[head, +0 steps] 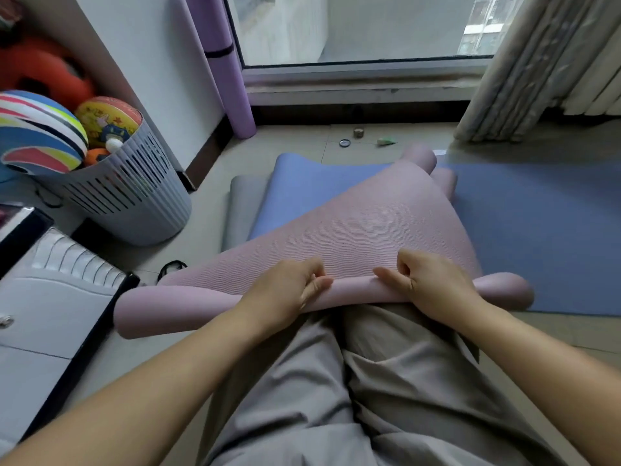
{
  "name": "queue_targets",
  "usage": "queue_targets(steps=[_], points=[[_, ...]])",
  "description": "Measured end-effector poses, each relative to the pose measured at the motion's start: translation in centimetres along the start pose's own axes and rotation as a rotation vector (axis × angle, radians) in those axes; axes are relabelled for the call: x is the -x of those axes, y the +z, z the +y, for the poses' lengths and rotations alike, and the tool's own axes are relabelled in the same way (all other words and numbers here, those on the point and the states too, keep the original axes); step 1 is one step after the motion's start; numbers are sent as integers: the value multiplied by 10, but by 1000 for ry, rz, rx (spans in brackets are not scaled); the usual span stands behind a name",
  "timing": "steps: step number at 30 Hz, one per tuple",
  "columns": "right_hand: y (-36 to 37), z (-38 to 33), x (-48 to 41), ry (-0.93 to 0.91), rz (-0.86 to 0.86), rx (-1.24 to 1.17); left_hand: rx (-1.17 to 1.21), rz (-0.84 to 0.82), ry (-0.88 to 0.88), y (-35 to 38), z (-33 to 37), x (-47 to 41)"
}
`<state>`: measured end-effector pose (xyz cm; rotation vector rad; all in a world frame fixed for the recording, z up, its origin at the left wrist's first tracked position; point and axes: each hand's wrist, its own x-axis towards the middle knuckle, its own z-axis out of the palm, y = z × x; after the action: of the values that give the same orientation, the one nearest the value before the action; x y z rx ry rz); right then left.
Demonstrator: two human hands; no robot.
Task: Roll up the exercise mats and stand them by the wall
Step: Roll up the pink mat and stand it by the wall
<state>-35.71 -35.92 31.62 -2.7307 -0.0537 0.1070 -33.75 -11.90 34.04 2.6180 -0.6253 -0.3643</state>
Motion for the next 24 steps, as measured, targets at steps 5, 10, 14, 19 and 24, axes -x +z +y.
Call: queue_targets(steps=[5,10,14,19,24], points=[[2,2,-21,70,-38,-41,-86,240,149,15,-12,-5],[0,8,-37,146,-141,-185,-191,286,332,19,-25,3],[4,7,-42,-76,147,-133,-256,246,309,13,-25,-8],[12,22,-19,-583,426,-11,-214,159,266,5,-30,-10],[0,27,-10,-501,199,-25,-147,70,180,-6,-29,-16]])
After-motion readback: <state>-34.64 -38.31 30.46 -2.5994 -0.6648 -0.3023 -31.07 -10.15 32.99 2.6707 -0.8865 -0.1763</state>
